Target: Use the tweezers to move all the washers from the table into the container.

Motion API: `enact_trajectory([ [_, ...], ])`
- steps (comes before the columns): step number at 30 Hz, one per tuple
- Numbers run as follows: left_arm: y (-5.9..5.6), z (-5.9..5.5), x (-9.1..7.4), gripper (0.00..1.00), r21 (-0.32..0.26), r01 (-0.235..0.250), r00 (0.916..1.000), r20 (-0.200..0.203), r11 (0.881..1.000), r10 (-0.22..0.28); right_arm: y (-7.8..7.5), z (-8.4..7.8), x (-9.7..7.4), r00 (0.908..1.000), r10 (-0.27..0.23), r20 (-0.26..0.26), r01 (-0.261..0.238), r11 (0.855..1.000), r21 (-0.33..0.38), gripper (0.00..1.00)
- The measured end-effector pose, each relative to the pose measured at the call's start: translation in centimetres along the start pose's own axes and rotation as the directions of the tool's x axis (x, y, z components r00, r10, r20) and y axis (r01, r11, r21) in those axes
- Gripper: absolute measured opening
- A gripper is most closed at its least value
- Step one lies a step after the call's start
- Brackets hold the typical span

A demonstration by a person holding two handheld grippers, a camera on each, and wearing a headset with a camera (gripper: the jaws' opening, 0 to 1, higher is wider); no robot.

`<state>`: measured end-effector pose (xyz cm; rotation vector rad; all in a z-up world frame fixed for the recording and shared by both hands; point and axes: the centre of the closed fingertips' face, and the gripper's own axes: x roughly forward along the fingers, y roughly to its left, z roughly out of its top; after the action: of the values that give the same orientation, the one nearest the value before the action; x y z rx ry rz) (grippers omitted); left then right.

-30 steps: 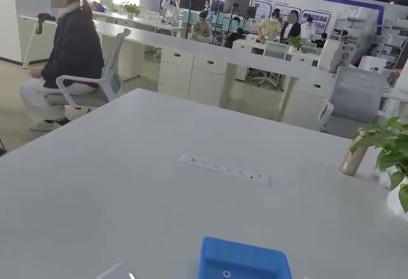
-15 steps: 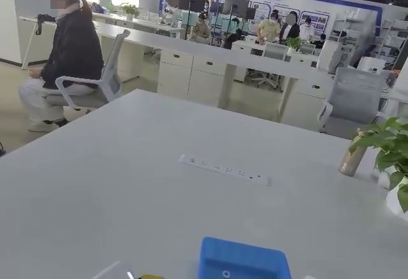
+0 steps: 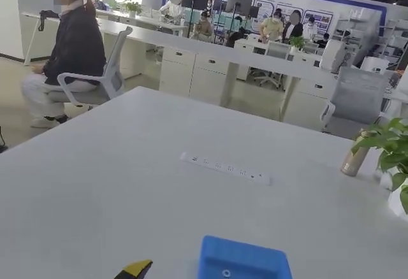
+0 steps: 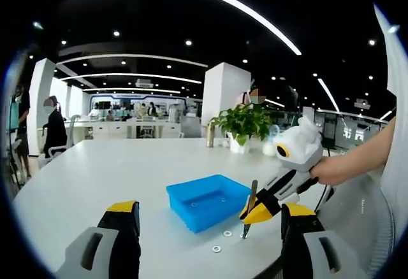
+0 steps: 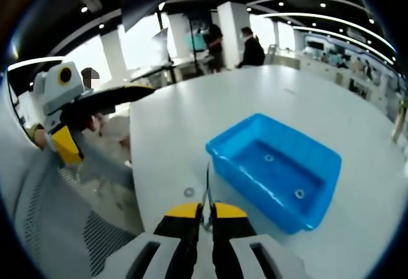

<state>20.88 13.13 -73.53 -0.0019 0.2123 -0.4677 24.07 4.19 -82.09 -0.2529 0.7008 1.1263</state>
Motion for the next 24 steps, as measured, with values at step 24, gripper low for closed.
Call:
enact_trajectory([
  [24,-0.9,-2.5,-0.5,0.99,-0.001,-0.002,0.9939,-0.110,1.000,0.001,-1.7,3.9,-3.2,0.9918,-0.064,0.110,0.057,0.996,0.065,0.03],
])
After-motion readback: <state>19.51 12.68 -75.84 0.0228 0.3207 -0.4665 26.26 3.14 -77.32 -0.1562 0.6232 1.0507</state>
